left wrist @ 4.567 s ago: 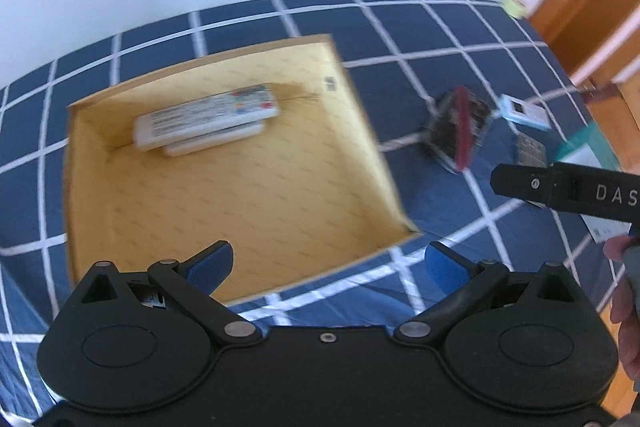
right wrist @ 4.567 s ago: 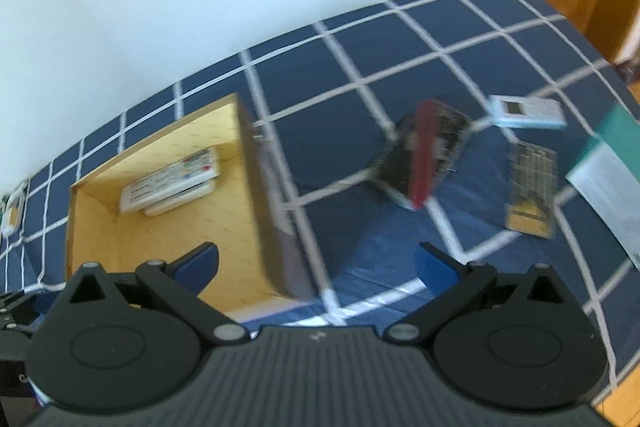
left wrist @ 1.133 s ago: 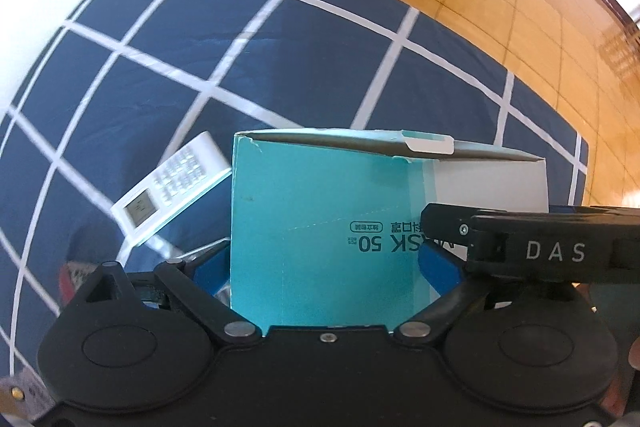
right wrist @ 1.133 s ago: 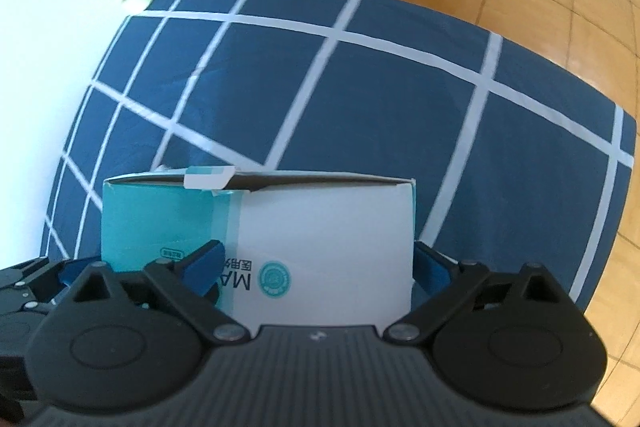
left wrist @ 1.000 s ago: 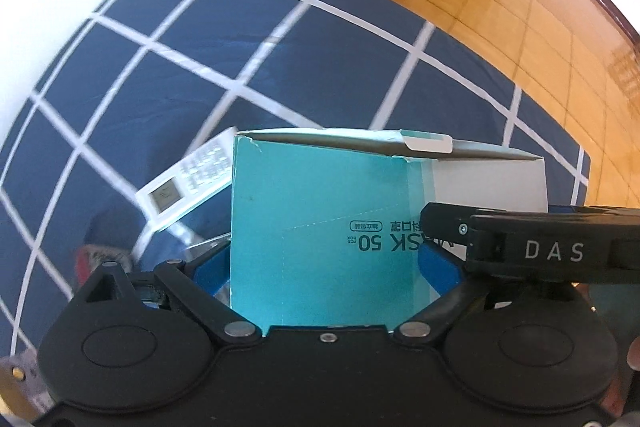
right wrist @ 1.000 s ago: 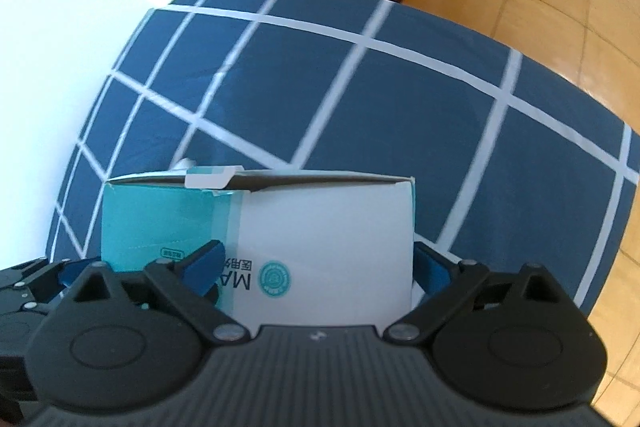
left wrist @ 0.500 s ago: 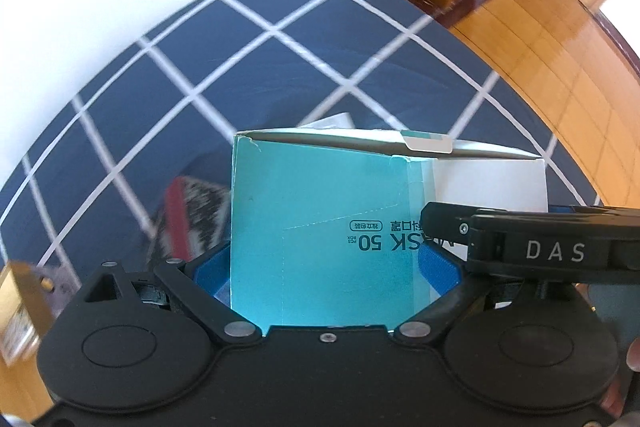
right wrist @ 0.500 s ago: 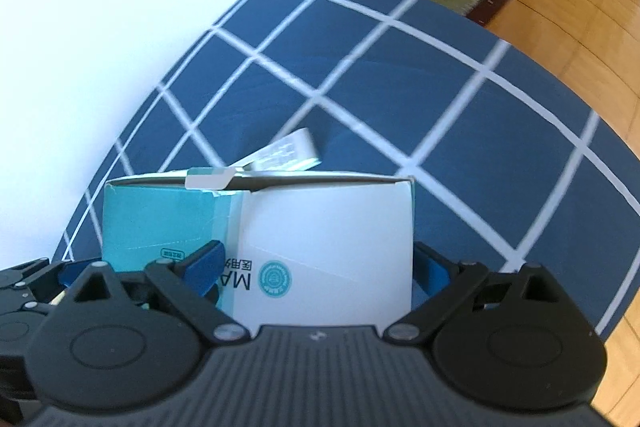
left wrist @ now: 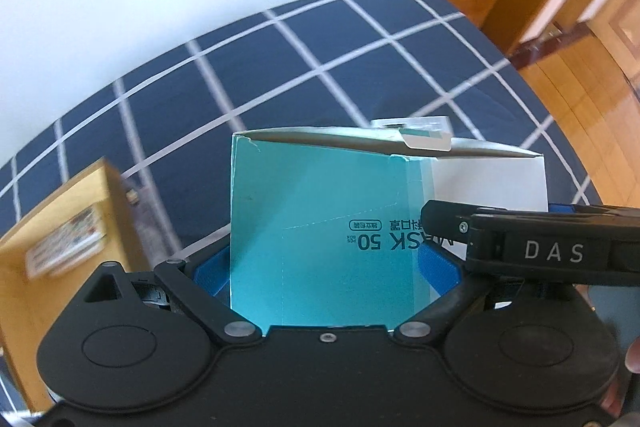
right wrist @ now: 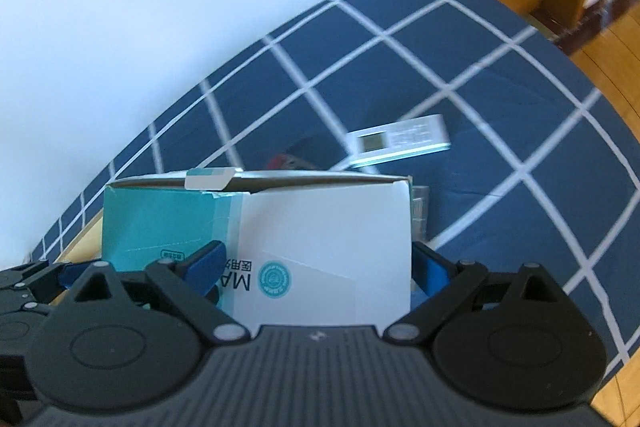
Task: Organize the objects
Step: 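Carry the mask box with the right gripper over the cardboard box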
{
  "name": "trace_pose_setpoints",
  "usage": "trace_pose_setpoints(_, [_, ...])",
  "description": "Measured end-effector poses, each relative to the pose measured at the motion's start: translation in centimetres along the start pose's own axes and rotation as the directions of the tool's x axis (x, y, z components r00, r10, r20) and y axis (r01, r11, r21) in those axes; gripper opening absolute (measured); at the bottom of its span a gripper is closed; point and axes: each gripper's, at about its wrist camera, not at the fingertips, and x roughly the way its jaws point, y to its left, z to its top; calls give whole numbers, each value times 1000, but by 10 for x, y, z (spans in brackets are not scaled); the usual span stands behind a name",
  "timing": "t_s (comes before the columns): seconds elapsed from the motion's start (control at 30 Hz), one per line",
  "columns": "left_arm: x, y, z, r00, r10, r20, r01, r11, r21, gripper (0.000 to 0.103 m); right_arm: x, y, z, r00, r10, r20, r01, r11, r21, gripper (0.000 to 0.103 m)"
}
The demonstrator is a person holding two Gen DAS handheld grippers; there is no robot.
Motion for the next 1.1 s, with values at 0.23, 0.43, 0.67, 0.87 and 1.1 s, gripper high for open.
trace_pose_setpoints(0.23, [-35,69,-33,998,48,38,-44,994,-104,96,3,75,-21,999,41,-13,-42,993,-107,96])
trace_pose_setpoints(0.43, [-61,128,-61,994,92,61,-79,977,-197,96,9,142,-41,996,81,-31,-86,975,-204,96])
trace_pose_setpoints(0.67, [-81,190,-89,989,135,62,-111,948,-298,96,20,211,-65,991,114,-68,-129,946,-299,96])
trace_pose_setpoints(0.87, [-86,239,-112,985,171,37,-144,912,-385,96,41,262,-85,983,138,-123,-174,912,-371,96])
trace_pose_setpoints(1.1, [-69,286,-132,987,161,-15,-150,877,-457,96,79,309,-97,972,123,-201,-200,883,-425,96])
